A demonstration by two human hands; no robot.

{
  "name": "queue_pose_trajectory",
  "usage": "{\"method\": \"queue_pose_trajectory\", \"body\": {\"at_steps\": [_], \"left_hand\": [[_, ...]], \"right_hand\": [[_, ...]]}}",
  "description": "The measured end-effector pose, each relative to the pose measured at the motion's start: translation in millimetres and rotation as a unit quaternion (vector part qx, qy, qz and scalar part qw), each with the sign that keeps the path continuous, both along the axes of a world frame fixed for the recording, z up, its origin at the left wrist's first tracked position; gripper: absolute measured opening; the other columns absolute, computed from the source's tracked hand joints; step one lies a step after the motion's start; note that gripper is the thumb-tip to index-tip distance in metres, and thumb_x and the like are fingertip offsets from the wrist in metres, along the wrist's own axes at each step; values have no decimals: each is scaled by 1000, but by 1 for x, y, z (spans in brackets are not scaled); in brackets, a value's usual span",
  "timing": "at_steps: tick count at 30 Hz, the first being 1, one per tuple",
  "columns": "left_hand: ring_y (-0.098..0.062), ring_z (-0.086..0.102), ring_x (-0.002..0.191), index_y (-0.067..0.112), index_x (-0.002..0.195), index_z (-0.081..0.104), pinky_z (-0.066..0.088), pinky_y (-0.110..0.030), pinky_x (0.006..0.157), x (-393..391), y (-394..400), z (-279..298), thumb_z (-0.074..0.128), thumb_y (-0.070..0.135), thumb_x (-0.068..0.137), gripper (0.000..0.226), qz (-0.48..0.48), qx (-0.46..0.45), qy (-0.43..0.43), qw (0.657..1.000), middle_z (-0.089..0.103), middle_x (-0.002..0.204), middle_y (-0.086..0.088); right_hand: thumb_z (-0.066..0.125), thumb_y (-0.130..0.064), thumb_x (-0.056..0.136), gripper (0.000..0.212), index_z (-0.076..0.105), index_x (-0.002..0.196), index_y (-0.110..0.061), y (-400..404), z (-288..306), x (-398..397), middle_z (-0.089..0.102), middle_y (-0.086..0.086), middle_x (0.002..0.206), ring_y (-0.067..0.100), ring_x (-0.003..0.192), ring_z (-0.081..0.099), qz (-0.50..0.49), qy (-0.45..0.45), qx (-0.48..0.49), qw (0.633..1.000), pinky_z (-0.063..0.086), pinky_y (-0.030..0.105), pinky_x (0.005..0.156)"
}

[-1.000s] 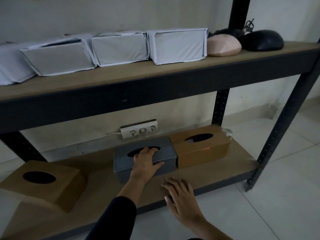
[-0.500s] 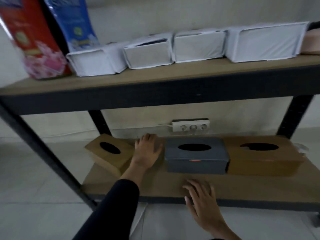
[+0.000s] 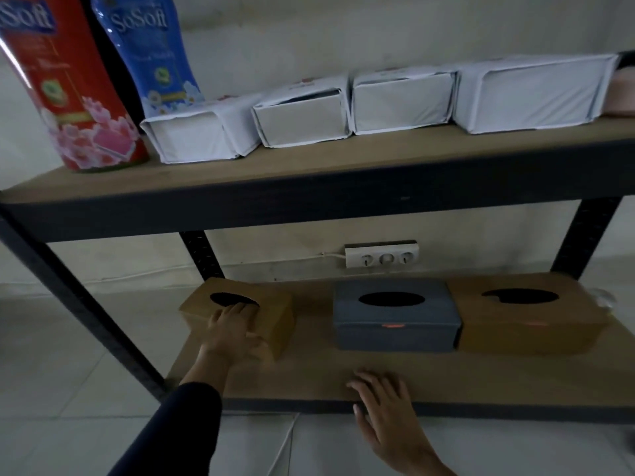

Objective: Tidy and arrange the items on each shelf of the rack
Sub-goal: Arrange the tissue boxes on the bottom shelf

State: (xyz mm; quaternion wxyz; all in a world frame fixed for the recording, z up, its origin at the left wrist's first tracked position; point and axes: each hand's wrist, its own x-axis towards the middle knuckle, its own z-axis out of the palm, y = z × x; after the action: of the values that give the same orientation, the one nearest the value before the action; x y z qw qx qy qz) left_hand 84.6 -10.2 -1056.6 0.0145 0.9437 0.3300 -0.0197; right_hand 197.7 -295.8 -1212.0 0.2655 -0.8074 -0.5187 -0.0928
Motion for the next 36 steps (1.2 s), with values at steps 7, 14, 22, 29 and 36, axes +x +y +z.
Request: {"method": "queue_pose_trajectory", "body": {"at_steps": [7, 14, 22, 29, 36], "left_hand": [[-21, 35, 135, 20, 141, 38, 21, -40, 115, 53, -28, -14, 65, 67, 72, 88, -8, -76, -69, 995, 41, 143, 0], [-20, 48, 121, 20, 132, 46, 36, -39, 106, 71, -44, -7, 72, 64, 67, 83, -43, -135, -87, 986, 51, 129, 1], [-22, 40, 130, 20, 137, 42, 28, -39, 111, 69, -52, -9, 60, 72, 72, 85, -53, -99, -82, 990, 44, 139, -1], [-17, 55, 112, 20, 127, 52, 46, -30, 91, 44, -51, 31, 47, 56, 91, 51, -37, -185, -195, 963, 56, 123, 3], [0, 64, 84, 31, 99, 63, 55, -30, 77, -21, -66, 120, 53, 41, 94, 15, -141, -189, -350, 907, 66, 93, 14]], "right_hand": [[47, -42, 94, 35, 51, 129, -34, -4, -1, 0, 48, -13, 138, 9, 126, 45, 5, 9, -42, 999, 27, 34, 103], [47, -41, 94, 37, 49, 131, -35, -5, 0, 0, 45, -14, 140, 8, 128, 42, 12, 4, -50, 999, 25, 34, 106], [59, -43, 76, 40, 59, 116, -37, -4, 9, 4, 59, -13, 123, 7, 109, 54, 16, -7, -58, 998, 33, 32, 96], [53, -44, 88, 18, 55, 106, -46, 7, 99, 8, 53, -26, 107, -5, 92, 57, 43, -27, -33, 998, 51, 17, 79], [33, -48, 101, 21, 53, 106, -48, 22, 262, -33, 54, -30, 107, -12, 84, 55, 155, -77, 91, 981, 43, 6, 70]]}}
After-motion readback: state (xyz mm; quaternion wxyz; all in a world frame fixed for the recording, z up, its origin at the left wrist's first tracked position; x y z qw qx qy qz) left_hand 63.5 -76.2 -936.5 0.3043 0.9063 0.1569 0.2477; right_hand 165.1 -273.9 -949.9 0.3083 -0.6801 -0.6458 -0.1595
